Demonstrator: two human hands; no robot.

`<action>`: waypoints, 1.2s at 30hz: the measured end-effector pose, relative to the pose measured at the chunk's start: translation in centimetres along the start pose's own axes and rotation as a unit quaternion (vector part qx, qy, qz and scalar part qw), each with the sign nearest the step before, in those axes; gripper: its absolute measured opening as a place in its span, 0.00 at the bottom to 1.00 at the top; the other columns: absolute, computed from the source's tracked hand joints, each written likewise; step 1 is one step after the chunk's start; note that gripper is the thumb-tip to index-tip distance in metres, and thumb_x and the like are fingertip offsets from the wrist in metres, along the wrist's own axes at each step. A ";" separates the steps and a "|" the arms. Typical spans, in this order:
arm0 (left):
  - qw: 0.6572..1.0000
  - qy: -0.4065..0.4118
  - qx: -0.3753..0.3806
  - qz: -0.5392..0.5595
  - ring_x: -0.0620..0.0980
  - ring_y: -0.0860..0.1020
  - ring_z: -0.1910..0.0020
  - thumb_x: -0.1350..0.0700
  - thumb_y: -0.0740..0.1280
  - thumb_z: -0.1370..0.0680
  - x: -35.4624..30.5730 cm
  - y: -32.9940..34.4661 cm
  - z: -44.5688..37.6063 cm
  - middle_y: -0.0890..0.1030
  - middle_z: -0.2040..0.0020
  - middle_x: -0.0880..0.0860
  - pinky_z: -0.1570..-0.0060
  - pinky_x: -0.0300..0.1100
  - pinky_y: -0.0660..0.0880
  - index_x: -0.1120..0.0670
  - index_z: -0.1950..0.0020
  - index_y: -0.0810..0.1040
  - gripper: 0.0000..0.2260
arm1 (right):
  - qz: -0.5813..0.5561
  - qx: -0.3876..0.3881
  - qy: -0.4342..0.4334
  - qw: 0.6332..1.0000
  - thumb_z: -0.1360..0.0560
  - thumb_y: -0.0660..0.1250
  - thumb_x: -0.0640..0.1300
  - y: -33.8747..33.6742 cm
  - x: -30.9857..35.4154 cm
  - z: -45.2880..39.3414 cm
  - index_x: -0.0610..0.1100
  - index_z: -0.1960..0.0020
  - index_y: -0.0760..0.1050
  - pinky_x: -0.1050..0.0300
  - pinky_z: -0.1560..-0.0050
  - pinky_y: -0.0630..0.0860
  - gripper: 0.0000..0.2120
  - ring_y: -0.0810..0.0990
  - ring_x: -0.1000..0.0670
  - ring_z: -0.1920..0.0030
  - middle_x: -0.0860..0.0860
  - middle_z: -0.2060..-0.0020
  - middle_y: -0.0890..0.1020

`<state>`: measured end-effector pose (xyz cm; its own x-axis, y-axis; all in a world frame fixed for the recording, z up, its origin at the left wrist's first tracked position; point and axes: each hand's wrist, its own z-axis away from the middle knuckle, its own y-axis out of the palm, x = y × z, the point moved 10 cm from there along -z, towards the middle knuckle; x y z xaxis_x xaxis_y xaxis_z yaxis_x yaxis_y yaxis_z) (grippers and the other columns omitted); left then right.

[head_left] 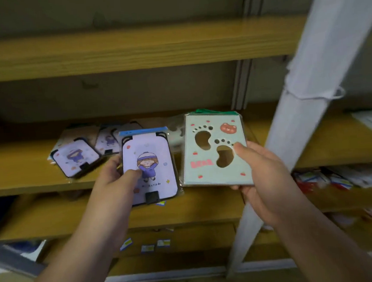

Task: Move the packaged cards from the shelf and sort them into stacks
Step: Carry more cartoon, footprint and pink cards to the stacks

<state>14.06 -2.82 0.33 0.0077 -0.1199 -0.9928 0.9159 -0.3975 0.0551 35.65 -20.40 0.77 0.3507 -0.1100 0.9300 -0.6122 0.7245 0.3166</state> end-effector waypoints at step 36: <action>0.958 -0.098 0.268 0.036 0.54 0.87 0.54 0.60 0.68 0.20 6.4 55.9 12.1 0.87 0.47 0.51 0.56 0.55 0.83 0.41 0.29 0.70 0.24 | 0.042 -0.212 -0.075 0.974 0.28 0.70 0.54 -51.3 15.8 5.1 0.57 0.52 0.85 0.51 0.57 0.84 0.08 0.87 0.44 0.51 0.47 0.51 0.88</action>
<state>60.44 -36.77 -1.64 -0.0602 -0.3123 -0.9481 0.5778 -0.7854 0.2220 68.95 -62.75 0.14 0.1849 -0.1140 0.9761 -0.2761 0.9472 0.1629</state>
